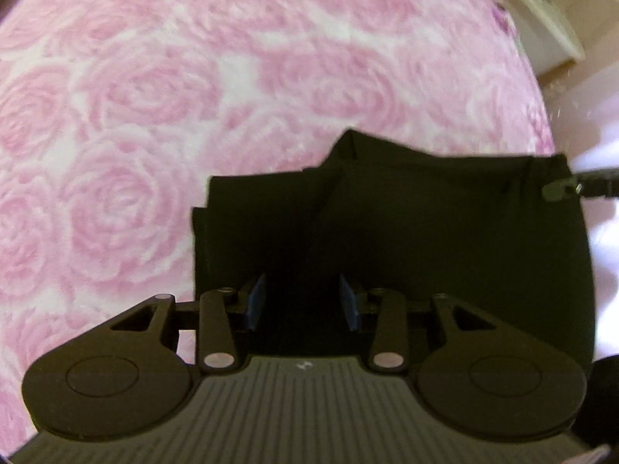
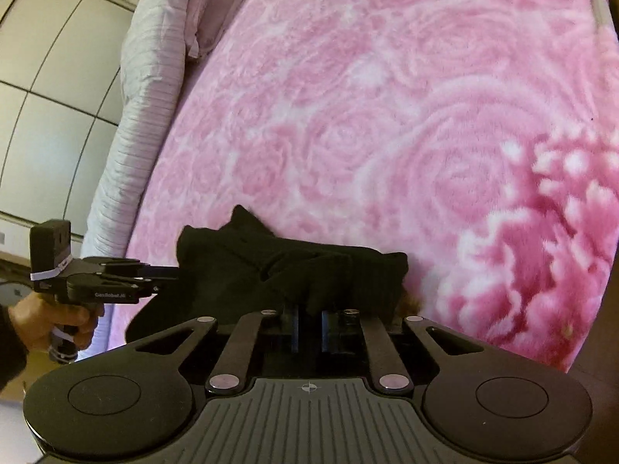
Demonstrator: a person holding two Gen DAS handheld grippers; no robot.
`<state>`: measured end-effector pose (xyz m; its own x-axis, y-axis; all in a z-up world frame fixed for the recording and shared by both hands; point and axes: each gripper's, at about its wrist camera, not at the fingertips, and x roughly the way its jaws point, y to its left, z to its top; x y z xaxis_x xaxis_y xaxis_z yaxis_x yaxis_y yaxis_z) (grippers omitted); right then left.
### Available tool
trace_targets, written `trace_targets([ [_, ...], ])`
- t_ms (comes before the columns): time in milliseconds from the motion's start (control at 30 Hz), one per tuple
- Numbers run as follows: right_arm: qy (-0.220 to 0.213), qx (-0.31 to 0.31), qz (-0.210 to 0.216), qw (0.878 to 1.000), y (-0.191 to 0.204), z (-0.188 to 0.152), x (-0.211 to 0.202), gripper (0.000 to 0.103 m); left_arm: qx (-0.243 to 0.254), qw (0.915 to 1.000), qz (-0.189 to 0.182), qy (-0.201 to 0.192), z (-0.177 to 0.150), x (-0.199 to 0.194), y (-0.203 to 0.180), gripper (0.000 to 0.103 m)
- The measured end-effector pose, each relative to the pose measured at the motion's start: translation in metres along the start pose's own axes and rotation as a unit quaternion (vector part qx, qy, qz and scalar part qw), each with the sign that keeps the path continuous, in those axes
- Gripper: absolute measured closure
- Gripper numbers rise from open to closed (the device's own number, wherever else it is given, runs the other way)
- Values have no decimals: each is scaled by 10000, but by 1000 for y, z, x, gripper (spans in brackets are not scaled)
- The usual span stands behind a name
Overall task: Fold clothes
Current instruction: 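Fold the lifted jacket over and press it down with both tools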
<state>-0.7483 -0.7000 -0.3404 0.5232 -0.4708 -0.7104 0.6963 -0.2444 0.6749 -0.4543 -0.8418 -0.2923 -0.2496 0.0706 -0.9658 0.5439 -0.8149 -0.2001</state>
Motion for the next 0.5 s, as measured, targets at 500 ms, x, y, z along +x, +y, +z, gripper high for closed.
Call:
trace_targets([
  [500, -114, 148, 146, 9997, -16, 5, -11, 83, -250, 9954, 576, -730, 0, -23, 6, 64],
])
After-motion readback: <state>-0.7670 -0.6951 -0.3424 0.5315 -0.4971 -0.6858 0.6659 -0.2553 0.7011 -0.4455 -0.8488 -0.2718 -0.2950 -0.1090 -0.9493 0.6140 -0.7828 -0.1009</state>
